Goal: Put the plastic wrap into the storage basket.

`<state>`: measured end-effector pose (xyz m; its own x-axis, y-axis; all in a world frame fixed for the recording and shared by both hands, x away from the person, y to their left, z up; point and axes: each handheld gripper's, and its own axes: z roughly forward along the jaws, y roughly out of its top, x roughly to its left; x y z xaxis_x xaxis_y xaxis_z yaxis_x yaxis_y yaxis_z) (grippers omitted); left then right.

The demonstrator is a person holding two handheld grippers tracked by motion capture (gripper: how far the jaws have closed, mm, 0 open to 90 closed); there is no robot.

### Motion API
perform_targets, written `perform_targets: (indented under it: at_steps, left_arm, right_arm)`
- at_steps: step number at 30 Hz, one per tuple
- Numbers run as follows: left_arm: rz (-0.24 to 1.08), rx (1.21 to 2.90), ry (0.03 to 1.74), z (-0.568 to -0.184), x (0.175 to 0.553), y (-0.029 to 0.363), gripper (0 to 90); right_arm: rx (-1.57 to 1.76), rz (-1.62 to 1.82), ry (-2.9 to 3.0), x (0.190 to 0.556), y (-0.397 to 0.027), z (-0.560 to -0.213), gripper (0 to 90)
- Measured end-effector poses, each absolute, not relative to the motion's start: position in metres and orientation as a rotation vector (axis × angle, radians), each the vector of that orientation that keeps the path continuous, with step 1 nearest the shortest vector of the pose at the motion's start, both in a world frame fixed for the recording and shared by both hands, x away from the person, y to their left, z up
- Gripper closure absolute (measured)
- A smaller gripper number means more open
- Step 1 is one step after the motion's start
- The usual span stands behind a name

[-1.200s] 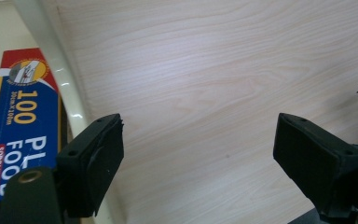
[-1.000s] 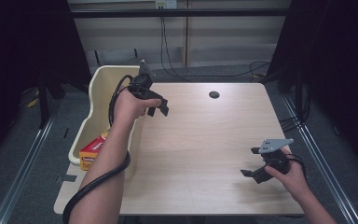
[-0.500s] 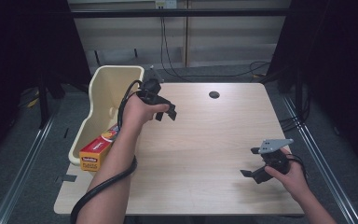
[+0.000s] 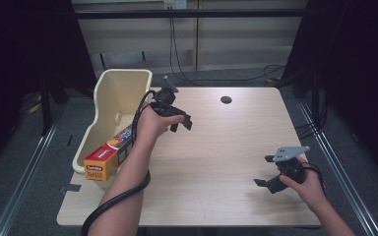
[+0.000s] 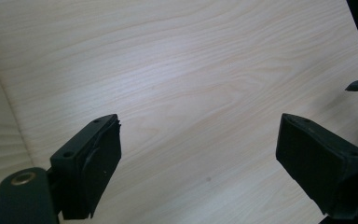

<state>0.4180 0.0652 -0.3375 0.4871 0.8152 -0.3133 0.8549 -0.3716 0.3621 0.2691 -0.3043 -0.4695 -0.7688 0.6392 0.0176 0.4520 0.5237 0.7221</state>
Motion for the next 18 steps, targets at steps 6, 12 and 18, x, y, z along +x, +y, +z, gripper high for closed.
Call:
perform_targets:
  at_steps: [6, 12, 18]
  left_arm:
    - [-0.117, 2.265, 1.356, -0.345, 0.415, 0.059, 13.8]
    - [-0.126, 2.267, 1.326, -0.352, 0.412, 0.054, 13.4]
    - [-0.138, 2.258, 1.317, -0.358, 0.411, 0.051, 13.0]
  right_arm:
    - [0.921, 1.082, 2.515, 0.269, -0.304, -0.470, 3.1]
    - [0.922, 1.078, 2.512, 0.269, -0.304, -0.470, 3.1]
    - [0.923, 1.084, 2.507, 0.270, -0.305, -0.471, 3.0]
